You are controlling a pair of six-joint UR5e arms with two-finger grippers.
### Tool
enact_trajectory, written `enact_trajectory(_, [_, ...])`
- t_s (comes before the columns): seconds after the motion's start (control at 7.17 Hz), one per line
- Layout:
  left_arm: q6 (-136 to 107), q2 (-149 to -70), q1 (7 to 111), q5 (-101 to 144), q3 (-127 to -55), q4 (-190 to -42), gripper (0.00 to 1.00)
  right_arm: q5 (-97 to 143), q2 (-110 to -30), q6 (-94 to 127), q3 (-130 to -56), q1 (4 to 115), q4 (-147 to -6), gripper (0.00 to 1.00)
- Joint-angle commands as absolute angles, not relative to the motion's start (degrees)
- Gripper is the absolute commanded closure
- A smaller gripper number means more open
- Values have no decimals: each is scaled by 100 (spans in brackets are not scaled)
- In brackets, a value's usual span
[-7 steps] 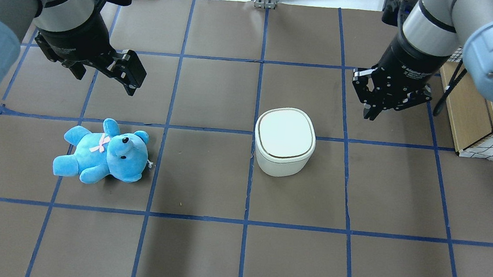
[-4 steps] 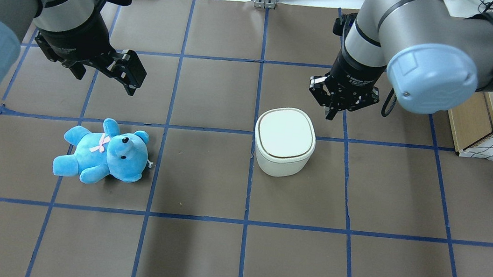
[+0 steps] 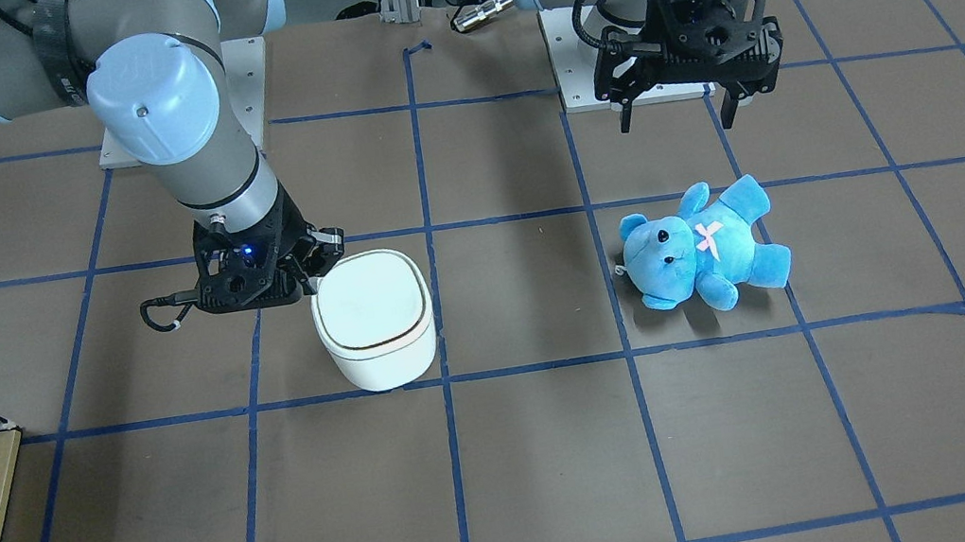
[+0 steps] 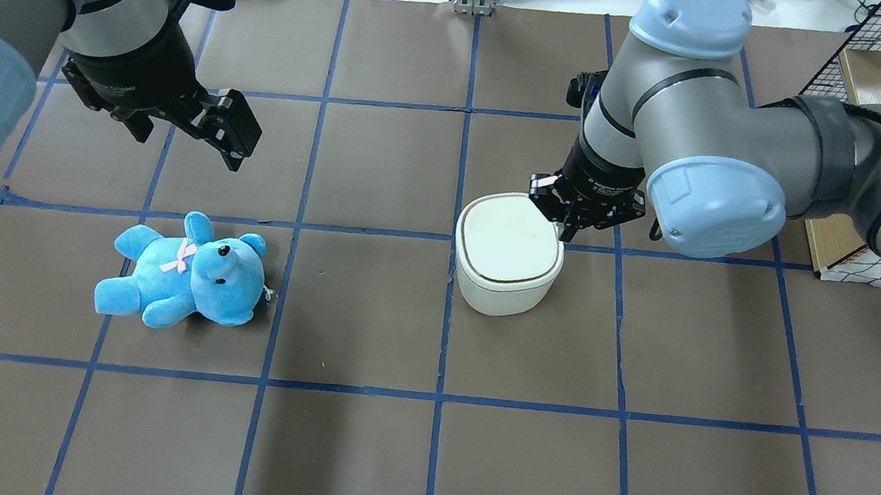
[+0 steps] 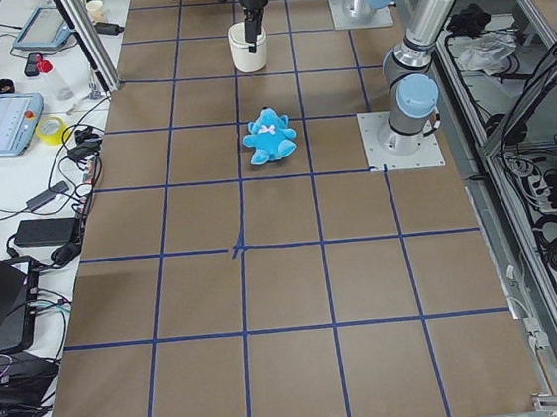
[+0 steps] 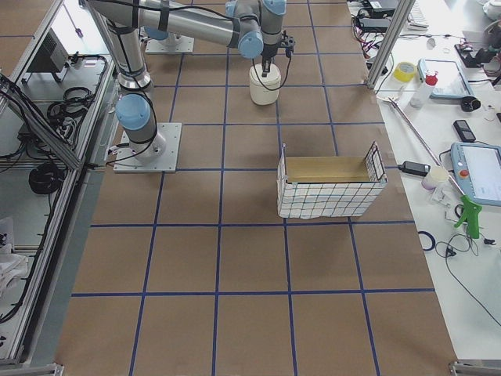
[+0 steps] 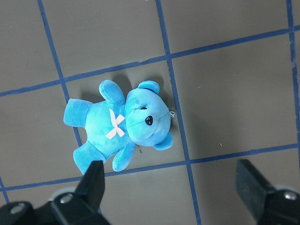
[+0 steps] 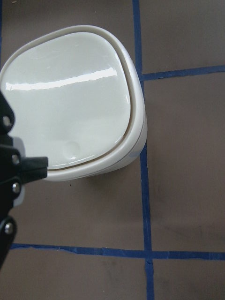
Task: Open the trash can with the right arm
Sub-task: 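Press down on the trash can lid with the right gripper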
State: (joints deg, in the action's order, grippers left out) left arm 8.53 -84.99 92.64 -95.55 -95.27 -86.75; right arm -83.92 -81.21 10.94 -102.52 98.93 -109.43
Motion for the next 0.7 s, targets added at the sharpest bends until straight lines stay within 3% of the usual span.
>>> enact_trajectory(0.0, [853,-8499,9264,-9554,-9527,-8675,0,-8385,-7972,1081,-10266,9923,-11153,96])
enact_trajectory(0.56, [853,-8499,9264,-9554,-9527,-8675,0,-8385,-7840,1090,-10274,9932,-11241,97])
